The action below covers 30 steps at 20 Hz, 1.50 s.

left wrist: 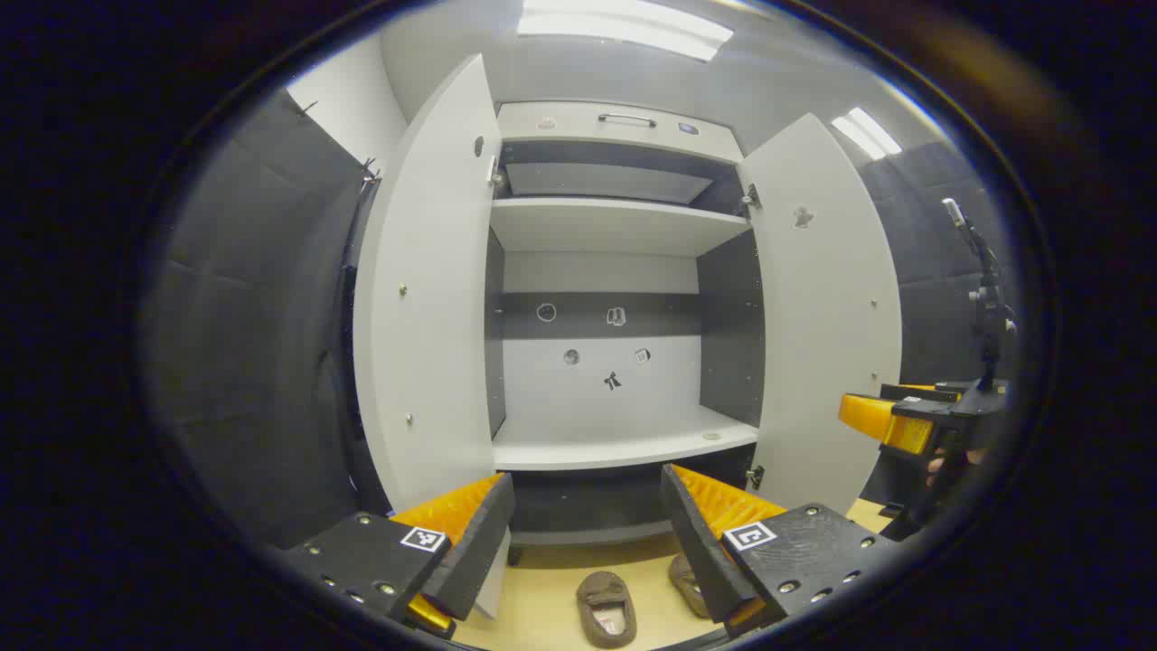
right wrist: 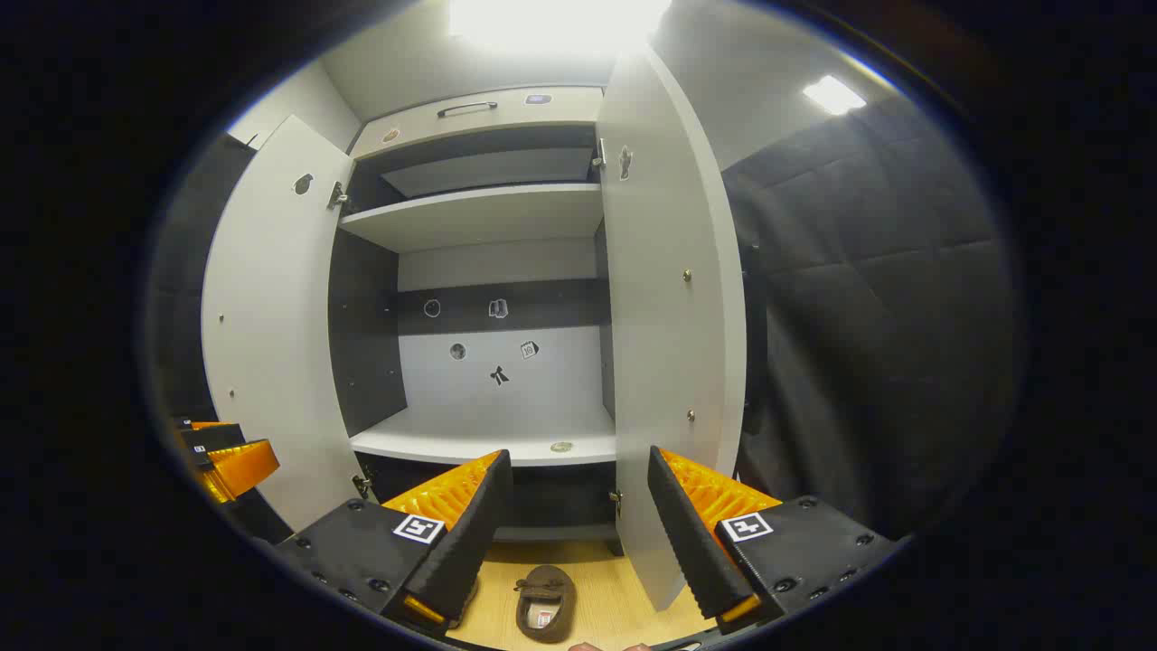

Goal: Grab one shoe with the right hand and put it into the shoe cabinet, grab the other shoe with the left hand and put it into the shoe cabinet; then close the right door with the right hand and the left door with the left hand.

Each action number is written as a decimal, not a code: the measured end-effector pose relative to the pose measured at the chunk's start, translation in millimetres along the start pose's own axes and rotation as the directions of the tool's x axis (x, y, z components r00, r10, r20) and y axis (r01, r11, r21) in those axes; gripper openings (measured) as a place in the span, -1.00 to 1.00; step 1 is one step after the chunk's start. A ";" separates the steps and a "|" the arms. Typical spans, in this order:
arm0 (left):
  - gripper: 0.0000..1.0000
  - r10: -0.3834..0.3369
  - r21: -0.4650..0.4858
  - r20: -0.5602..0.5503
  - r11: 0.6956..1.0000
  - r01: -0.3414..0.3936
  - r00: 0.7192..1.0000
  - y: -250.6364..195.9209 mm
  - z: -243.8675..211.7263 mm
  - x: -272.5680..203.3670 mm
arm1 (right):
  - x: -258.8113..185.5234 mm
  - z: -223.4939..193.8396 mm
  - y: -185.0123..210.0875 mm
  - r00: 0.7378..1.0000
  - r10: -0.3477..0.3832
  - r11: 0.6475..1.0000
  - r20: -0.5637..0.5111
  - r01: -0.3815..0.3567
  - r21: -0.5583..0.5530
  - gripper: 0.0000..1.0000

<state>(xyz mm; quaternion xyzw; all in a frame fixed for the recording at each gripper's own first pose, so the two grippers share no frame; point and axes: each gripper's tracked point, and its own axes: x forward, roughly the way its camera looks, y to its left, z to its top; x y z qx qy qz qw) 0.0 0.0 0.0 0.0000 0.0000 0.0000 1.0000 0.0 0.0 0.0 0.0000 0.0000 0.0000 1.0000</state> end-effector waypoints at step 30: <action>1.00 -0.011 -0.057 -0.016 0.998 0.010 1.000 10.3 -20.8 -9.1 | 35.5 -34.3 52.4 0.961 0.162 0.982 -0.224 -0.180 -0.060 0.91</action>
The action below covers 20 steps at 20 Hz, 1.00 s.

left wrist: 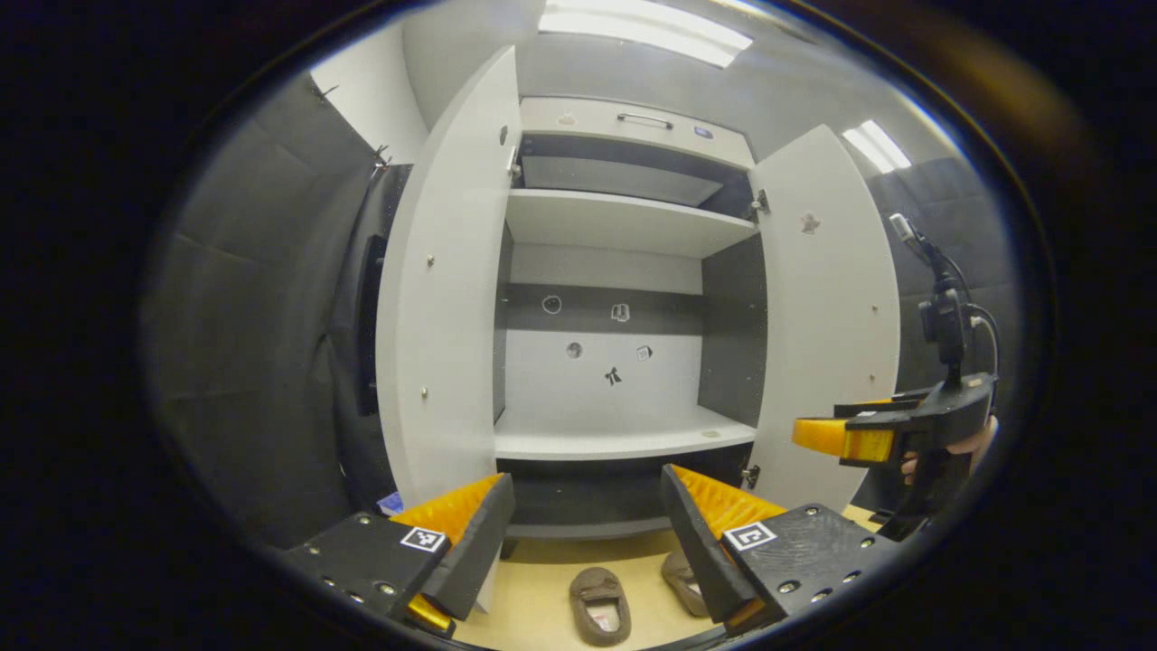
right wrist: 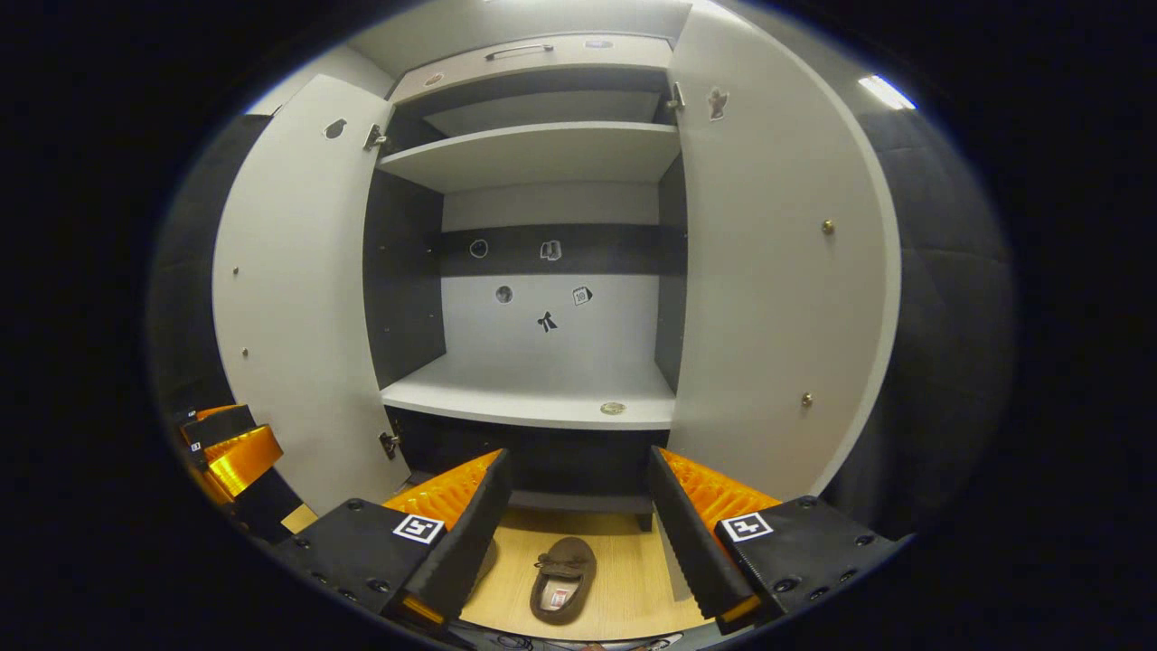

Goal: Grab one shoe with the right hand and put it into the shoe cabinet, grab the other shoe with the left hand and put it into the shoe cabinet; then close the right door with the right hand and the left door with the left hand.

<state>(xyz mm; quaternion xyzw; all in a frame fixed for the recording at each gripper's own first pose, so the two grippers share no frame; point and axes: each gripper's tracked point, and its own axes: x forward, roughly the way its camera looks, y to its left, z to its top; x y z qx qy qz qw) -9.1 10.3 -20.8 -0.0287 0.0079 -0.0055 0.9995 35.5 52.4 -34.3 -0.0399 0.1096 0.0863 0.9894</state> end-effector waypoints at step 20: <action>0.89 0.074 -0.064 -0.147 0.994 -0.085 0.986 20.3 -56.0 -9.3 | 65.3 -209.4 77.5 0.823 0.251 0.968 -0.510 -0.209 0.139 0.96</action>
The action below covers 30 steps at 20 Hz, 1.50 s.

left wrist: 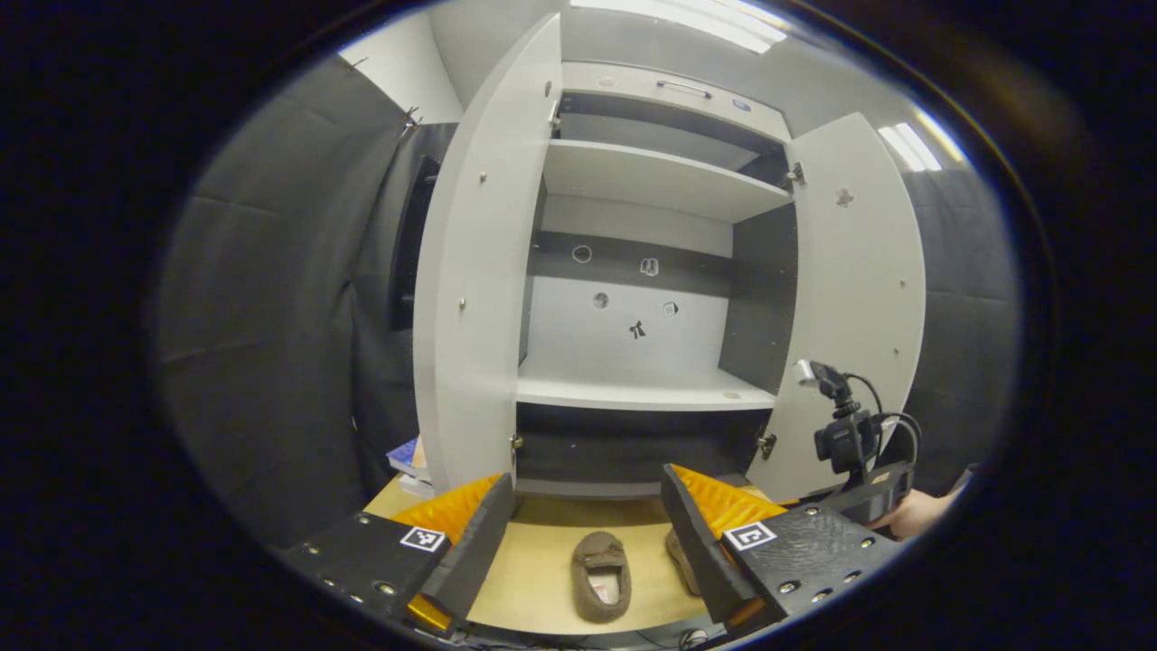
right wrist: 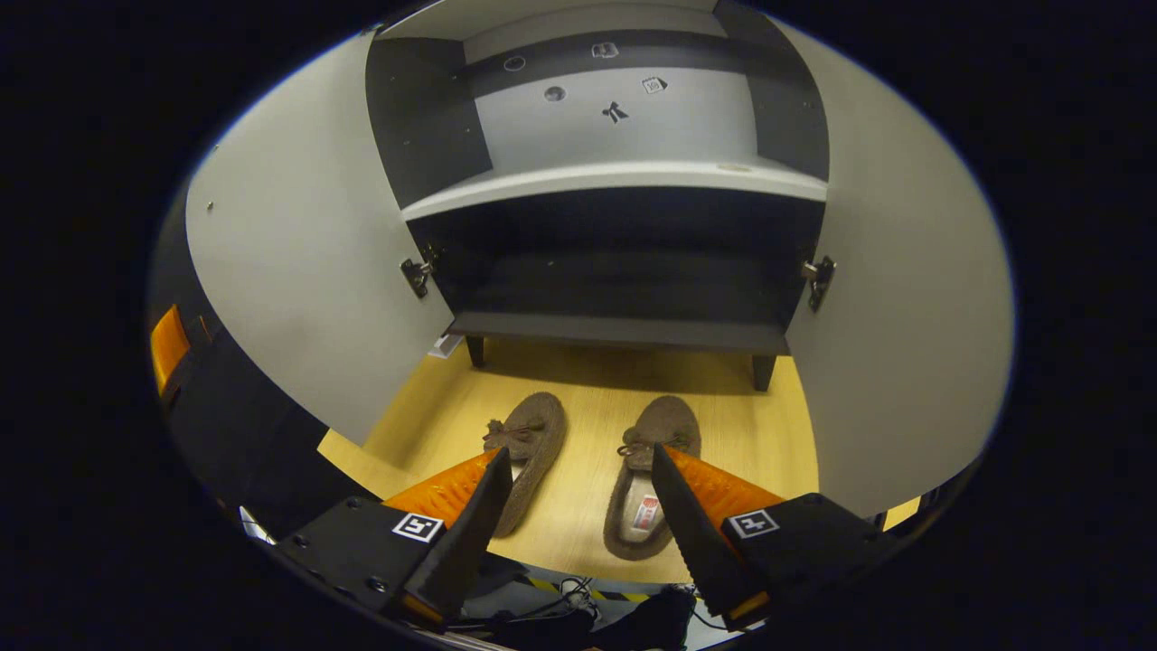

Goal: Grab one shoe with the right hand and put it into the shoe cabinet, grab the other shoe with the left hand and put it into the shoe cabinet; then close the right door with the right hand and the left door with the left hand.

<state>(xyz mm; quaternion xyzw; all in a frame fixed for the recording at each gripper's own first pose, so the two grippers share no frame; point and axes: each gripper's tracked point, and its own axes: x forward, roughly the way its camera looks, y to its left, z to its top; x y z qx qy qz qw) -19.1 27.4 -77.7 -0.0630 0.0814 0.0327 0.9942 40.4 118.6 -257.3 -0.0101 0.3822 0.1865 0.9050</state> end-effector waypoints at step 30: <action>0.90 -0.024 0.025 -0.186 0.999 0.029 0.982 -17.5 -98.4 20.6 | 161.0 -84.6 -80.6 0.939 -0.277 0.948 -0.202 0.234 -0.215 -0.46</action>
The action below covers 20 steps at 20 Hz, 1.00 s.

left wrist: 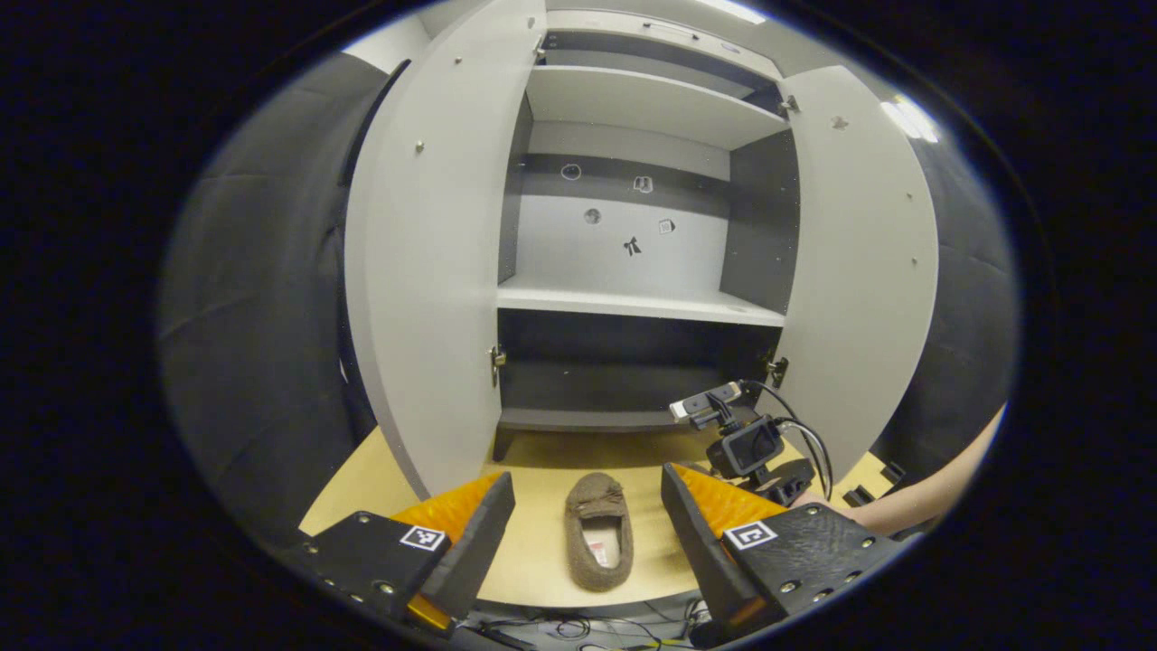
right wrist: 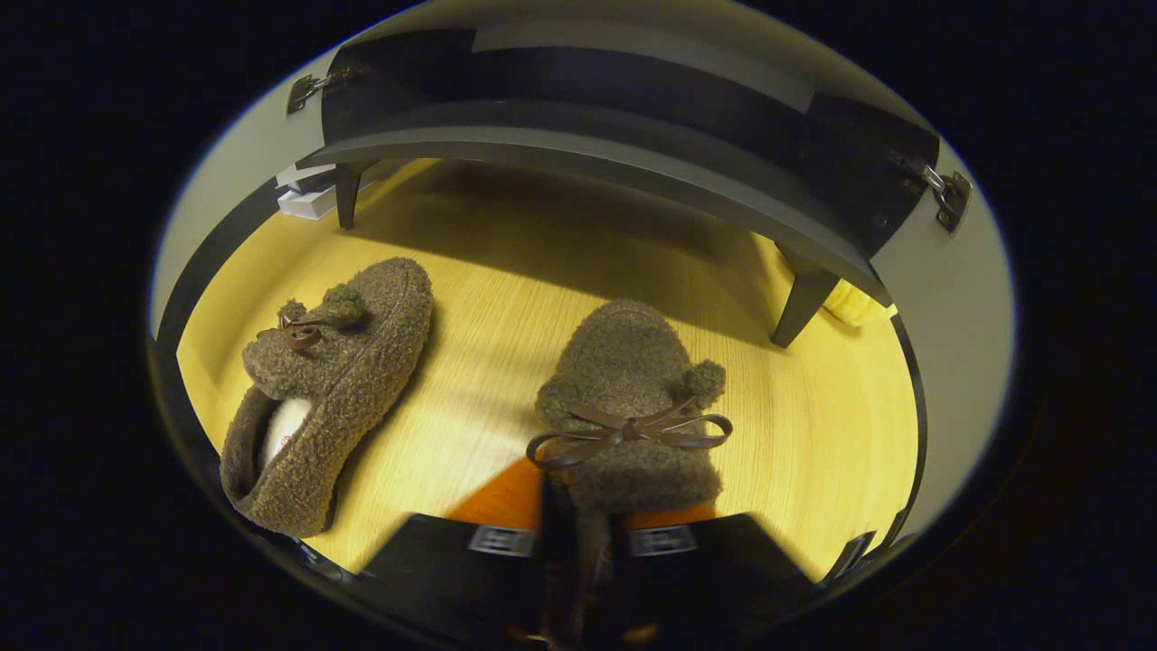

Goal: Grab one shoe with the right hand and put it into the shoe cabinet, grab the other shoe with the left hand and put it into the shoe cabinet; then close the right door with the right hand and the left door with the left hand.

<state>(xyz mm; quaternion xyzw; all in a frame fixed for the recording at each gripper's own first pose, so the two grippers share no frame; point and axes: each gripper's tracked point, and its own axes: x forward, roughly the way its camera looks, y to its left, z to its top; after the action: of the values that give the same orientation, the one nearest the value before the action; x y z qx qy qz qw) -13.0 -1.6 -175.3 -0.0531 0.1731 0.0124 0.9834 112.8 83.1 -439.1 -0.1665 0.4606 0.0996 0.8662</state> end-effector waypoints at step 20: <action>0.90 -0.091 0.096 0.041 0.992 0.086 0.995 -18.5 6.9 -23.4 | -168.7 -57.5 9.6 0.976 0.193 0.962 0.096 -0.208 0.177 -0.96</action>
<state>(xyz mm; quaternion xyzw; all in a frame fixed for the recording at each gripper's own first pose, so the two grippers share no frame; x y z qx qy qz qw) -31.9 -19.4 -159.1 -0.0139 0.1489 -0.0383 0.9880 -28.1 66.9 -330.8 -0.0335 0.4482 0.1498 0.8806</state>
